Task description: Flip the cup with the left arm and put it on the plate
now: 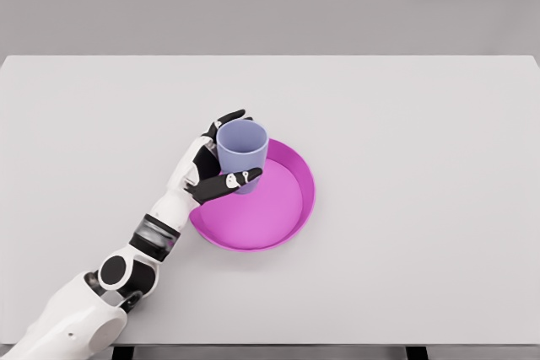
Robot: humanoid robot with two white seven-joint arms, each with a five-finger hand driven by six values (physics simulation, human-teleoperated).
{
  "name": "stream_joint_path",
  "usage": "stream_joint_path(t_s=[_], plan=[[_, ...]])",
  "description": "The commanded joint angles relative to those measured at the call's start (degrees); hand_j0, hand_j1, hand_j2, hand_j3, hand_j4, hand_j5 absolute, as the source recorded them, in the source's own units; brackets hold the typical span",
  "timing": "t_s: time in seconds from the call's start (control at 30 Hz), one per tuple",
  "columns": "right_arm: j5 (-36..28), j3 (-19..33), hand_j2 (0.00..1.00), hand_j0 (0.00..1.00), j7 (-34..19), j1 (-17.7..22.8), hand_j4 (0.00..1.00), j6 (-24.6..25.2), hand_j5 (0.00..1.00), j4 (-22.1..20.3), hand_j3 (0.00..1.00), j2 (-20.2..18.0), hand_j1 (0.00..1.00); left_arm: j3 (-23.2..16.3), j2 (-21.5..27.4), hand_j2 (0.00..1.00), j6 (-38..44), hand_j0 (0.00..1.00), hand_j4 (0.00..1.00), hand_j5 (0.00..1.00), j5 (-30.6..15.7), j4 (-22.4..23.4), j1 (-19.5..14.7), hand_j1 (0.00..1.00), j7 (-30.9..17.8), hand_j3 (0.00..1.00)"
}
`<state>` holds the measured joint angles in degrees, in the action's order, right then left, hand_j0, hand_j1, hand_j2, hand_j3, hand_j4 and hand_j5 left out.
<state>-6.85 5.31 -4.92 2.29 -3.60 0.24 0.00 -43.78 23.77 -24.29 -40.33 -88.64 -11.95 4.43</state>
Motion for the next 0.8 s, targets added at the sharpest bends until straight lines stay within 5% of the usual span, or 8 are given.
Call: stream_joint_path(t_s=[0.0, 0.43, 0.77], plan=[[0.0, 0.0, 1.0, 1.0, 0.0, 0.0, 1.0, 0.0, 1.0, 0.0, 1.0, 0.0, 1.0, 0.0, -0.3, 0.81, -0.1, 0.81, 0.81, 0.81, 0.1, 0.2, 0.0, 0.81, 0.0, 0.81], [0.0, 0.1, 1.0, 1.0, 0.0, 0.0, 1.0, 0.0, 1.0, 0.0, 1.0, 0.0, 1.0, 0.4, -0.3, 0.81, 0.0, 0.81, 0.81, 0.81, -2.4, 0.2, 0.7, 0.81, 0.0, 0.81], [0.0, 0.0, 1.0, 1.0, 0.0, 0.0, 1.0, 0.0, 1.0, 0.0, 1.0, 0.0, 1.0, 0.4, -0.1, 1.0, -0.1, 1.0, 1.0, 1.0, -2.4, 0.1, 0.7, 1.0, 0.0, 1.0]])
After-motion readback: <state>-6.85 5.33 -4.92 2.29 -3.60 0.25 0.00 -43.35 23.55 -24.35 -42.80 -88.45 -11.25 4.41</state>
